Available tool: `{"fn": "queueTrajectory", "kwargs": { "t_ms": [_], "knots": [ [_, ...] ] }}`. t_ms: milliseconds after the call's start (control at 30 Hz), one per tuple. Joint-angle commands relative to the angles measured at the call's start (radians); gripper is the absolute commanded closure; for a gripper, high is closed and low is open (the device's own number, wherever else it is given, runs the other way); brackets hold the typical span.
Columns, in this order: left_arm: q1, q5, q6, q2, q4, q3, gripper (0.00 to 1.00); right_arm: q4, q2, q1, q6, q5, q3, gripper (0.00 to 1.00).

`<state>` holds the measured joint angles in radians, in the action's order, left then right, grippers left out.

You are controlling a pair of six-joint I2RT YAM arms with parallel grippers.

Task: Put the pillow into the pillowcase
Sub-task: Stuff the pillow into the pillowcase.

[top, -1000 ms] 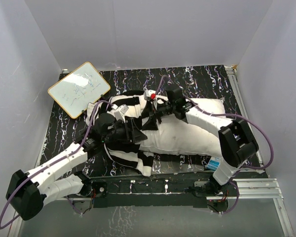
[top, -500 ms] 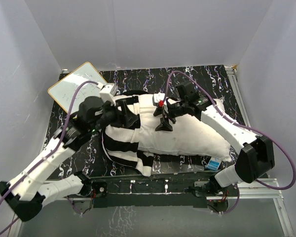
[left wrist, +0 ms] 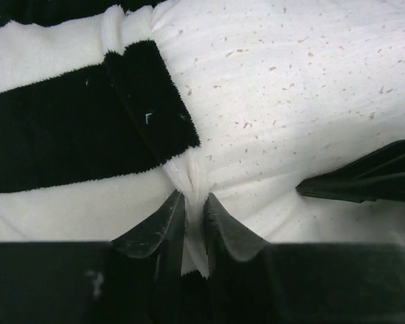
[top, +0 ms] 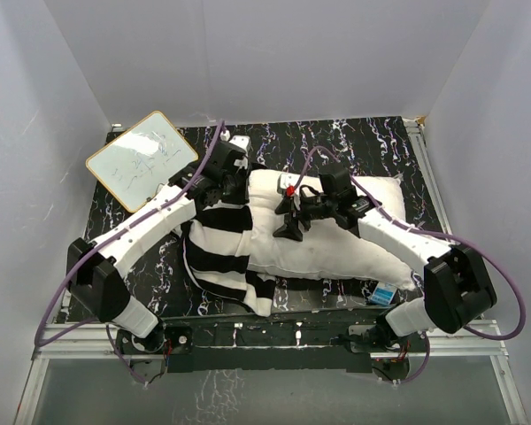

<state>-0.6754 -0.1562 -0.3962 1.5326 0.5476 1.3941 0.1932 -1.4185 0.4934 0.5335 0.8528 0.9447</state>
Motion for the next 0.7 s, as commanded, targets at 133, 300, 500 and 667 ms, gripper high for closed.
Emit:
{"fn": "queueTrajectory", "kwargs": {
  "t_ms": [133,300,500,667],
  "knots": [
    [0.026,0.338,-0.021,-0.041,-0.078,0.014,1.00,-0.188,-0.035,0.038,-0.139,-0.130,-0.046,0.84],
    [0.026,0.646,-0.169,-0.096,-0.320,-0.011,1.00,-0.347,-0.122,0.037,-0.287,-0.244,0.043,0.92],
    [0.027,0.726,-0.371,-0.197,-0.661,-0.250,1.00,-0.439,-0.206,0.024,-0.374,0.082,0.009,0.92],
    [0.049,0.655,-0.409,-0.273,-0.792,-0.588,1.00,-0.048,-0.136,-0.052,0.057,0.309,0.020,0.68]
  ]
}}
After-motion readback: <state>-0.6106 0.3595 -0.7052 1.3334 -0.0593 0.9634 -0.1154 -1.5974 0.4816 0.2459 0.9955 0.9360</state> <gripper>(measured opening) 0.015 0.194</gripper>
